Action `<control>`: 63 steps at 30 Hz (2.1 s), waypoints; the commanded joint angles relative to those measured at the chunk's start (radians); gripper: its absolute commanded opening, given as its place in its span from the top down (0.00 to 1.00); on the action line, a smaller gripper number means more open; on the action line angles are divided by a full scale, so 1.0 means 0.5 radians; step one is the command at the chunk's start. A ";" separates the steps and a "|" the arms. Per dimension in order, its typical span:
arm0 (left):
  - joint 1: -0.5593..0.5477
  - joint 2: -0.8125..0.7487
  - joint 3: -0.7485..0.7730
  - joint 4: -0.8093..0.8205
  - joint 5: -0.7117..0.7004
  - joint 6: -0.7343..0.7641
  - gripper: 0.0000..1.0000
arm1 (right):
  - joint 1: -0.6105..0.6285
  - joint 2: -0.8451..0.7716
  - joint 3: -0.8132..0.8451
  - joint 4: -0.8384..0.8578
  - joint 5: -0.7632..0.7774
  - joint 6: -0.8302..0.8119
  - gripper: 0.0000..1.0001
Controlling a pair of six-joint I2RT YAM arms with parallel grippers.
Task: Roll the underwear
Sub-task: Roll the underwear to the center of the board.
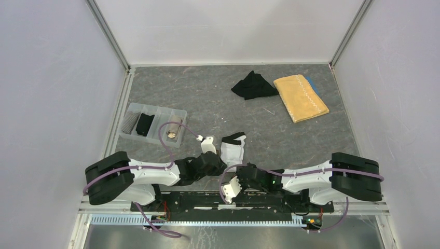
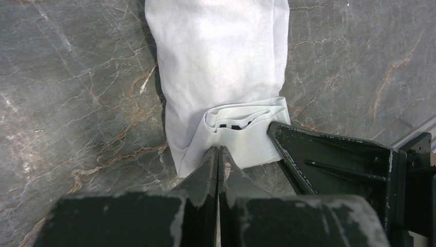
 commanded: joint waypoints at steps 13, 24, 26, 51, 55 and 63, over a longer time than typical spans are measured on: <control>0.035 -0.786 0.115 -0.864 -0.336 -0.058 0.97 | -0.258 -0.151 0.251 -0.414 -0.904 0.542 1.00; 0.032 -1.029 0.095 -0.961 -0.314 0.057 0.98 | -0.486 -0.123 0.241 -0.262 -1.422 1.081 1.00; 0.032 -1.049 0.089 -0.939 -0.281 0.096 0.98 | -0.571 -0.039 0.329 -0.354 -1.533 1.241 1.00; 0.033 -0.822 0.128 -0.634 -0.001 0.332 0.98 | -1.181 0.185 -0.061 0.589 -2.194 2.483 1.00; 0.033 -0.744 0.153 -0.538 0.063 0.389 0.98 | -1.288 0.261 -0.068 0.567 -2.178 2.607 1.00; 0.033 -0.530 0.218 -0.357 0.159 0.484 0.98 | -1.404 0.390 -0.004 0.413 -2.155 2.589 1.00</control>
